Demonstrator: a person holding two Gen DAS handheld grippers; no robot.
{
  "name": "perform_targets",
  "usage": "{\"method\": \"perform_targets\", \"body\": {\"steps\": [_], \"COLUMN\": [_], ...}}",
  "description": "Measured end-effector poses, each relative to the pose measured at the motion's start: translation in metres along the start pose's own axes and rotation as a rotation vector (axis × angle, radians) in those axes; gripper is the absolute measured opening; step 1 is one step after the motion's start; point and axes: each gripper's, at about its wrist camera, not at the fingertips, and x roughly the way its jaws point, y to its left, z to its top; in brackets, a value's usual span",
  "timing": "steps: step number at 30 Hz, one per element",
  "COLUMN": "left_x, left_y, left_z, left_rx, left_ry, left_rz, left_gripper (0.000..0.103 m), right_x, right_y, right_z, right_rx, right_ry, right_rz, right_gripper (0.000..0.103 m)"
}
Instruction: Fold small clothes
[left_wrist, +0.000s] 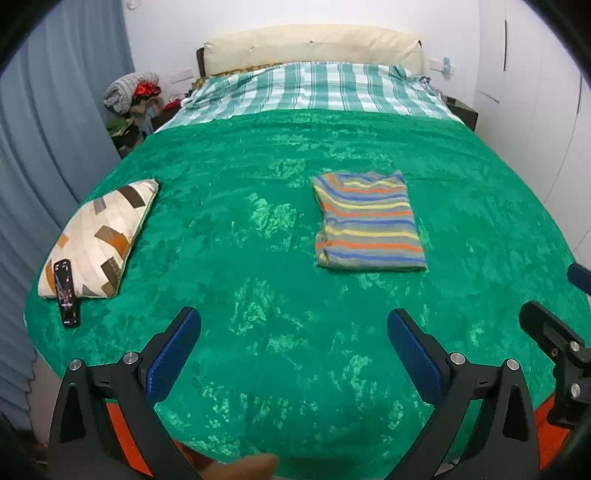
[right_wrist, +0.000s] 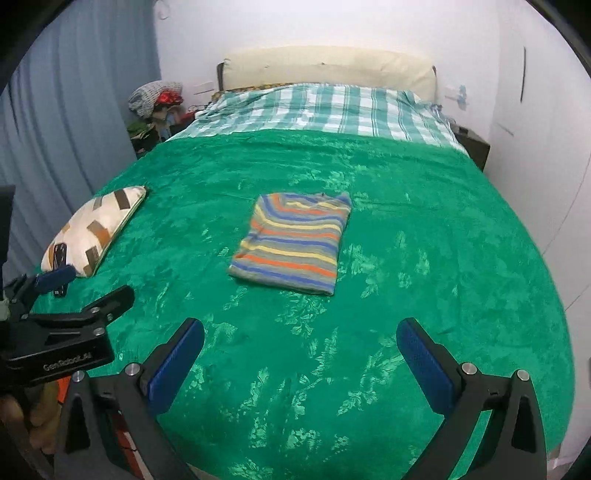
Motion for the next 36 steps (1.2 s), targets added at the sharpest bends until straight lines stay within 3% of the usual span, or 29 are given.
{"method": "perform_targets", "body": {"steps": [18, 36], "left_x": [-0.006, -0.014], "left_y": [0.002, -0.001], "left_z": [0.005, 0.019], "left_rx": [-0.040, -0.029], "left_ry": [0.035, -0.028], "left_rz": [-0.023, 0.007], "left_gripper": [0.103, 0.103], "right_x": [-0.008, -0.006], "right_y": [0.004, 0.000], "right_z": [0.005, 0.019], "right_rx": [-0.014, 0.013], "right_ry": [0.017, 0.033], "right_rz": [-0.039, -0.086], "right_gripper": [0.103, 0.103]}}
